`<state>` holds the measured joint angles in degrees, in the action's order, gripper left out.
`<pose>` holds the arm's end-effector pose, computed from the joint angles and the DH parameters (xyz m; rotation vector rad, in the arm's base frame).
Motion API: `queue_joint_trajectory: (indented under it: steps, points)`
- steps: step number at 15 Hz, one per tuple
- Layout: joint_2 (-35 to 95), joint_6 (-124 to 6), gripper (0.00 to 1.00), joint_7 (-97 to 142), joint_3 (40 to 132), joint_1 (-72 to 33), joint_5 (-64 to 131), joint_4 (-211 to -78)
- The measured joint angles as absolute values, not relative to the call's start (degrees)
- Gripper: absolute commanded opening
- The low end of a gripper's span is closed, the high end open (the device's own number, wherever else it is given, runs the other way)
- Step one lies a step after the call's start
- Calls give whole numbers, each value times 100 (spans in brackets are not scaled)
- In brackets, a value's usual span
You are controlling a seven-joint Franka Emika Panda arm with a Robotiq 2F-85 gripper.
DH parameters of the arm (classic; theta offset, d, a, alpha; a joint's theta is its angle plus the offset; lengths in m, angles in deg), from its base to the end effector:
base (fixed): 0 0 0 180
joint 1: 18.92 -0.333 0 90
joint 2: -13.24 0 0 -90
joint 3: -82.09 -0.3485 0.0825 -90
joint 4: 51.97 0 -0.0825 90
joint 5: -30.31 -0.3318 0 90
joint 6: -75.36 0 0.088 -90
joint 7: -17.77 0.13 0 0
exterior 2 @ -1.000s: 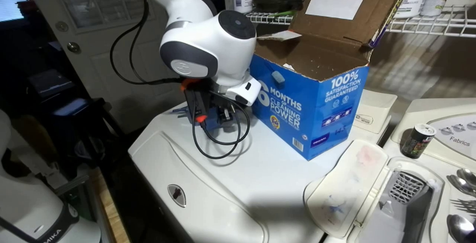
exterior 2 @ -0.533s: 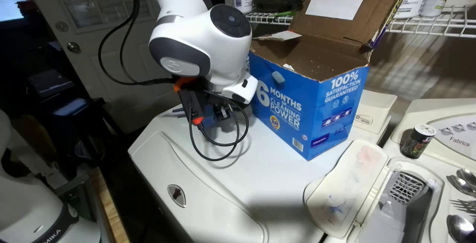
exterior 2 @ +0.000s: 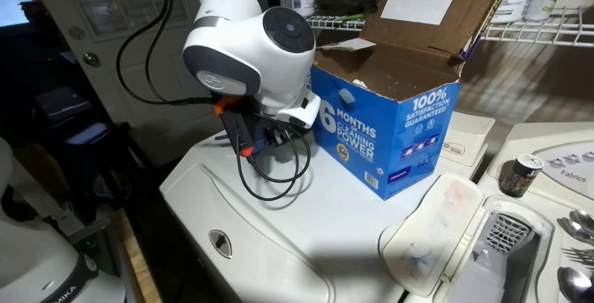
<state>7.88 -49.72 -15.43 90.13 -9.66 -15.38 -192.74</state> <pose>0.4095 -0.0860 0.3776 -2.4878 0.3198 -0.1372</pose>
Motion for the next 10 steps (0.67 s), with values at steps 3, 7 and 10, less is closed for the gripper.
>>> queue_joint_trajectory:
  steps: [3, 7, 10]
  points:
    - [813, -4937, 48, -1649, 9015, -968, -1674, -19270]
    - [884, -4931, 47, -1698, 9016, -970, -1798, -19242]
    - [983, -4897, 47, -1721, 9016, -972, -1908, -19183]
